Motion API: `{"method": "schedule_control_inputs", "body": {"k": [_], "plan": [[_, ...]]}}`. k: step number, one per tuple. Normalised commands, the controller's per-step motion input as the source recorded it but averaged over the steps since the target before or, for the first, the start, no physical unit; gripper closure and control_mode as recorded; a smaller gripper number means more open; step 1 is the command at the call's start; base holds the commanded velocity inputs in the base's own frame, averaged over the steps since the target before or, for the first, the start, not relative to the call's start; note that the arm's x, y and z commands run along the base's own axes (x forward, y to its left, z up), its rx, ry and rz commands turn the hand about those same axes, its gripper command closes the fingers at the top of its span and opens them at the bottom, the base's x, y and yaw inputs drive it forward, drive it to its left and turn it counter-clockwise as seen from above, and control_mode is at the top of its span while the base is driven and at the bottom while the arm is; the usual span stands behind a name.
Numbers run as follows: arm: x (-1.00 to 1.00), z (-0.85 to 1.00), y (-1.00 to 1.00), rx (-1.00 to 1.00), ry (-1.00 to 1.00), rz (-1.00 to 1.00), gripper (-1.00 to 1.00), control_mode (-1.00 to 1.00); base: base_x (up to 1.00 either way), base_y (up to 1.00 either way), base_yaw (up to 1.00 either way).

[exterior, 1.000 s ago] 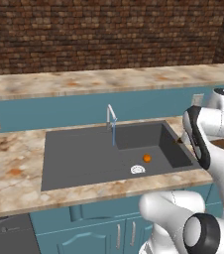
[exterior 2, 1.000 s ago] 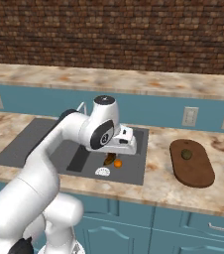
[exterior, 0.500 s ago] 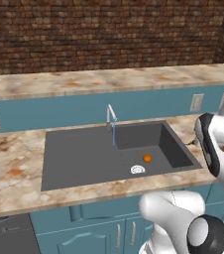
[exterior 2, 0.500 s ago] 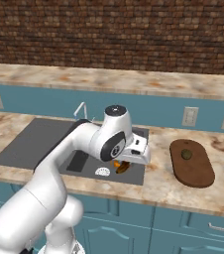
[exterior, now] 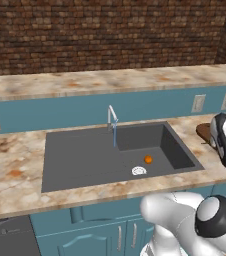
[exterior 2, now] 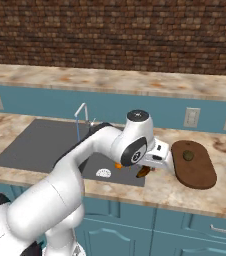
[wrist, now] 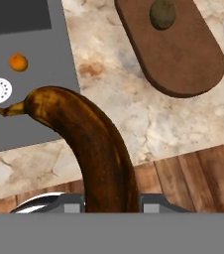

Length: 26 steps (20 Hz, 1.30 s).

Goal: Pick the tangerine, banana, kiwi from the sink and place them on the cutting board to airdry. Then turn off the sink faucet.

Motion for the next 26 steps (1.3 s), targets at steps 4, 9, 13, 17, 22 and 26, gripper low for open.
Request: {"method": "schedule_control_inputs", "body": {"k": [4,9,13,17,22,26], "plan": [[0.09,0.0,-0.66,0.0,0.0,-0.03,1.0,-1.0,0.0,0.0,0.0],[0.1,0.0,-0.47,0.0,0.0,0.0,1.0,-1.0,0.0,0.0,0.0],[-0.02,0.0,-0.08,0.0,-0.01,0.0,1.0,-1.0,0.0,0.0,0.0],[0.18,0.0,-0.28,0.0,-0.01,0.0,1.0,-1.0,0.0,0.0,0.0],[0.14,0.0,-0.24,0.0,-0.08,0.02,1.0,-1.0,0.0,0.0,0.0],[0.18,-0.05,-0.16,0.0,-0.08,0.03,1.0,-1.0,0.0,0.0,0.0]]}}
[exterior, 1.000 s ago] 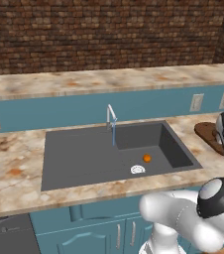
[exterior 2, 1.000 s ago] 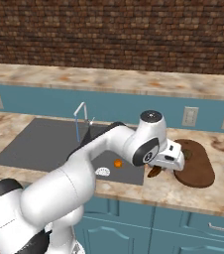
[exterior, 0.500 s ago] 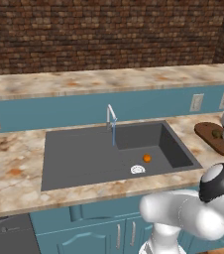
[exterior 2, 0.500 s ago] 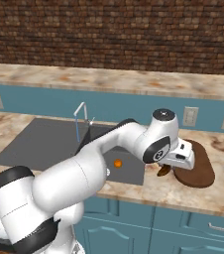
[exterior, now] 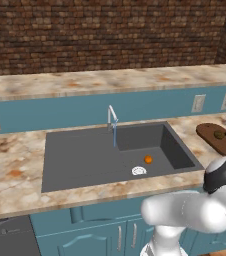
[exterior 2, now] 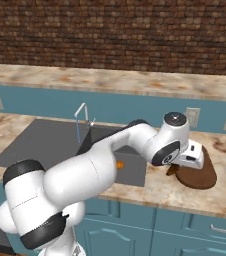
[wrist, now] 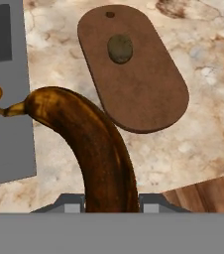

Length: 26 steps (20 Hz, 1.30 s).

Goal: Pick the tangerine, banana, kiwi from the sink and place them on the cutting board to airdry. Then turn off the sink faucet.

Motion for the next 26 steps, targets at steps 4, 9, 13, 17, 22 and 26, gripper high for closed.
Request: {"method": "schedule_control_inputs", "body": {"k": [4,9,13,17,22,26], "plan": [[0.15,-0.05,-0.11,0.0,-0.09,0.02,1.0,-1.0,0.0,0.0,0.0],[0.13,-0.07,-0.26,-0.02,-0.06,0.0,1.0,-1.0,0.0,0.0,0.0],[0.16,-0.05,-0.29,-0.03,-0.02,0.0,1.0,-1.0,0.0,0.0,0.0],[0.21,-0.1,-0.16,-0.01,-0.01,0.0,1.0,-1.0,0.0,0.0,0.0],[0.21,-0.17,-0.21,0.0,0.0,0.0,1.0,-1.0,0.0,0.0,0.0],[0.22,-0.25,-0.22,0.0,0.0,0.0,1.0,-1.0,0.0,0.0,0.0]]}}
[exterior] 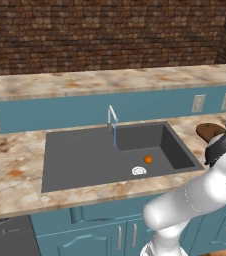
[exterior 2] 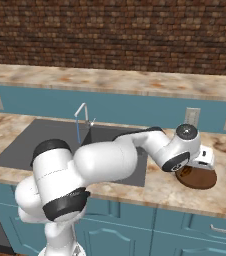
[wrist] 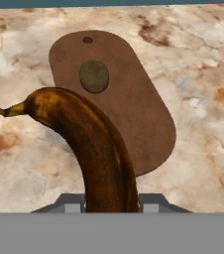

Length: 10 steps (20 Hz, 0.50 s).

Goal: Pick the tangerine, banana, kiwi from the sink and place them on the cutting board to airdry. Then turn off the sink faucet.

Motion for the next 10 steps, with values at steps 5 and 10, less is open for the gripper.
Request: {"method": "schedule_control_inputs", "body": {"k": [5,10], "plan": [[0.18,-0.1,-0.14,0.0,0.0,0.0,1.0,-1.0,0.0,0.0,0.0],[0.17,-0.02,-0.2,0.0,0.0,0.0,1.0,-1.0,0.0,0.0,0.0]]}}
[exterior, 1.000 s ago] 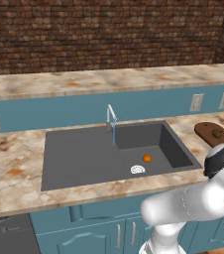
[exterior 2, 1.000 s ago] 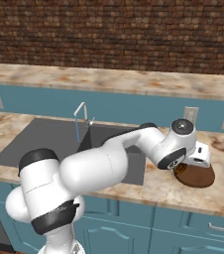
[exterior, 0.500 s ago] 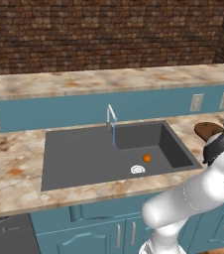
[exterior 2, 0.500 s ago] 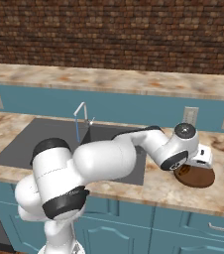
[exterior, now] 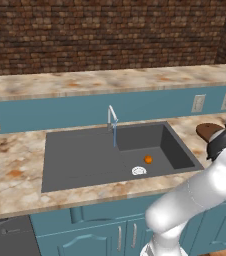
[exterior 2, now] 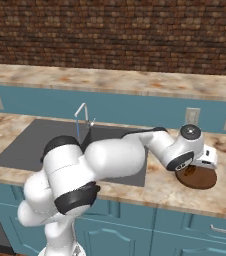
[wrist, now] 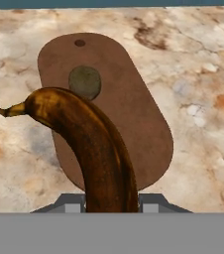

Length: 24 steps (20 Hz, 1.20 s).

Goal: Pick the tangerine, banana, kiwi from the sink and place them on the cutting board to airdry. Then turn off the sink faucet.

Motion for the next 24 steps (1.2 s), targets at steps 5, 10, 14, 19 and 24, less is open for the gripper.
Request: {"method": "schedule_control_inputs", "body": {"k": [5,10,14,19,24], "plan": [[0.2,-0.22,-0.22,0.0,0.0,0.0,1.0,-1.0,0.0,0.0,0.0],[0.18,-0.2,-0.2,0.0,0.0,0.0,1.0,-1.0,0.0,0.0,0.0],[0.12,-0.12,-0.17,0.0,0.0,0.0,1.0,-1.0,0.0,0.0,0.0],[0.08,-0.24,-0.1,0.0,0.02,0.0,1.0,-1.0,0.0,0.0,0.0],[0.03,-0.24,-0.05,0.0,0.0,0.0,1.0,-1.0,0.0,0.0,0.0]]}}
